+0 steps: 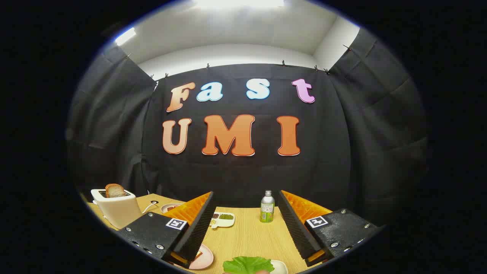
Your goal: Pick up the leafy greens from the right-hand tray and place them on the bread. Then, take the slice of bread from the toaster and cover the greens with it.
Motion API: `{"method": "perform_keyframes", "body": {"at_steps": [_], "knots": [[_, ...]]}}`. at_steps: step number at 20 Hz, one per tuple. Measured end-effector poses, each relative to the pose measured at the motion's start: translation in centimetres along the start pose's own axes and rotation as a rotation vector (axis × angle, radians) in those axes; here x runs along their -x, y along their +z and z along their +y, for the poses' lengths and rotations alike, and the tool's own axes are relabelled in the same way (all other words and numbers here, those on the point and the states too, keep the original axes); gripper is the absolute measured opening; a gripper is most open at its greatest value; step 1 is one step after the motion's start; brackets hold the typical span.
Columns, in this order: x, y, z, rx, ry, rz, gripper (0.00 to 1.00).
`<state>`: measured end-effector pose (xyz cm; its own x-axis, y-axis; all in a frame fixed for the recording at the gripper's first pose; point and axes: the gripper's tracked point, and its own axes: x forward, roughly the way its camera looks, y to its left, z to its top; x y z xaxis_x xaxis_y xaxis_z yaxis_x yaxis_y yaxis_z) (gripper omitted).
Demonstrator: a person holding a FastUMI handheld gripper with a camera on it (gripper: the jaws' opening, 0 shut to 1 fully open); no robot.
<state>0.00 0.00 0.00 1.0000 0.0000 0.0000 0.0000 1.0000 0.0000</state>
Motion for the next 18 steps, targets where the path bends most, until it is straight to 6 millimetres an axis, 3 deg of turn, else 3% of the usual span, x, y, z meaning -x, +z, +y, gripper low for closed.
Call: {"method": "perform_keyframes", "body": {"at_steps": [10,15,18], "knots": [[-0.9,0.3,2.1,-0.016,0.062,0.003,0.98],[-1.6,0.9,2.4,-0.022,0.09,0.022,0.98],[-1.7,0.2,1.9,-0.009,0.098,0.049,0.98]]}}
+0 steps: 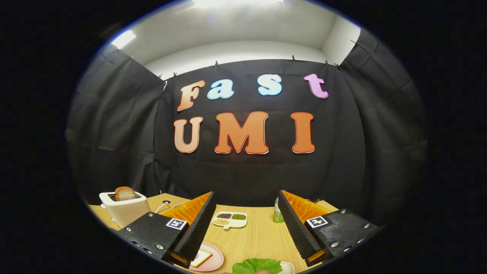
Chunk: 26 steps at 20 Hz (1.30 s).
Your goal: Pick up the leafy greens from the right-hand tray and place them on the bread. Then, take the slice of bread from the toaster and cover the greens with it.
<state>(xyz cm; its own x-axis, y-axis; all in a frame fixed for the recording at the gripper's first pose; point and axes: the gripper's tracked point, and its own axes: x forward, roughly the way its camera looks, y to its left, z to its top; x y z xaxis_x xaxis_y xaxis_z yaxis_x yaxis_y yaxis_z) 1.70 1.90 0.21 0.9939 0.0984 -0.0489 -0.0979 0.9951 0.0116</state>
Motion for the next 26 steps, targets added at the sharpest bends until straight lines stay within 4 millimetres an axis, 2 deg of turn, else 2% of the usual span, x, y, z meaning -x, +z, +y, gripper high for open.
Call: {"method": "perform_keyframes", "body": {"at_steps": [3,9,15,19,26], "knots": [[0.0,-2.4,-0.9,0.007,-0.001,0.098,0.98],[0.4,-9.3,-0.7,0.013,0.059,0.39,0.98],[1.7,-15.4,-1.1,-0.084,0.074,0.646,0.98],[2.8,-18.5,-1.8,-0.047,0.082,0.758,0.98],[4.8,-22.5,-1.9,-0.004,0.1,0.896,0.98]]}}
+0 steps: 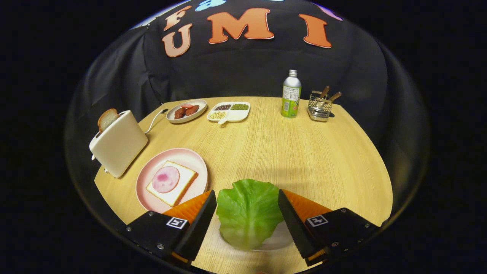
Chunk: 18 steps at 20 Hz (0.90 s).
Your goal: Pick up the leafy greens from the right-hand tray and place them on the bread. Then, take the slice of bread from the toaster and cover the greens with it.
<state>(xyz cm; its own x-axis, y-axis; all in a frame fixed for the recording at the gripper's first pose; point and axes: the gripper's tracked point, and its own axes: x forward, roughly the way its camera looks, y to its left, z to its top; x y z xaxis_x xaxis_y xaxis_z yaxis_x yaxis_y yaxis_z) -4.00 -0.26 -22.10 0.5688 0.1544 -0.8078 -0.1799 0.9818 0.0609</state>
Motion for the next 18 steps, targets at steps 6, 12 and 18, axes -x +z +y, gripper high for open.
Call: {"method": "perform_keyframes", "body": {"at_steps": [6,12,18], "knots": [[-1.9,-3.1,-0.5,0.011,-0.022,0.095,0.96],[-3.1,-5.3,-1.2,0.022,-0.051,0.152,0.88],[-3.4,-5.3,-1.0,0.04,-0.061,0.142,0.6]]}}
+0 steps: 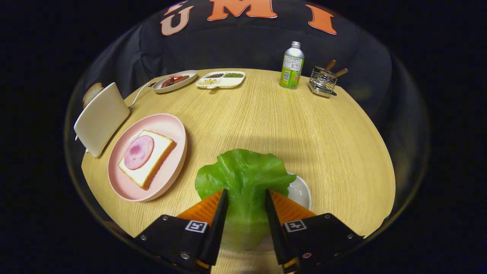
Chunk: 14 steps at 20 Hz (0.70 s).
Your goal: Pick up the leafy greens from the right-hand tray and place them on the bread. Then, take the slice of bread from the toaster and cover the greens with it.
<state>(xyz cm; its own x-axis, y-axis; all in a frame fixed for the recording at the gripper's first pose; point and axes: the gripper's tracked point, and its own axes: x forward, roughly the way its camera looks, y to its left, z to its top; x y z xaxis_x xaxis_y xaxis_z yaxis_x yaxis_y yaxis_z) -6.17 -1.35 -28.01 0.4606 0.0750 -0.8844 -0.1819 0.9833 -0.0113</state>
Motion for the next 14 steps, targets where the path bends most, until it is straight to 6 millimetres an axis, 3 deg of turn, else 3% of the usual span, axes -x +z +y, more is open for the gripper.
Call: {"method": "perform_keyframes", "body": {"at_steps": [4,6,14], "knots": [[0.0,0.3,0.0,-0.018,-0.005,-0.02,0.16],[0.1,0.5,0.1,-0.064,0.014,-0.026,0.04],[3.8,4.8,2.3,-0.09,0.113,-0.183,0.03]]}}
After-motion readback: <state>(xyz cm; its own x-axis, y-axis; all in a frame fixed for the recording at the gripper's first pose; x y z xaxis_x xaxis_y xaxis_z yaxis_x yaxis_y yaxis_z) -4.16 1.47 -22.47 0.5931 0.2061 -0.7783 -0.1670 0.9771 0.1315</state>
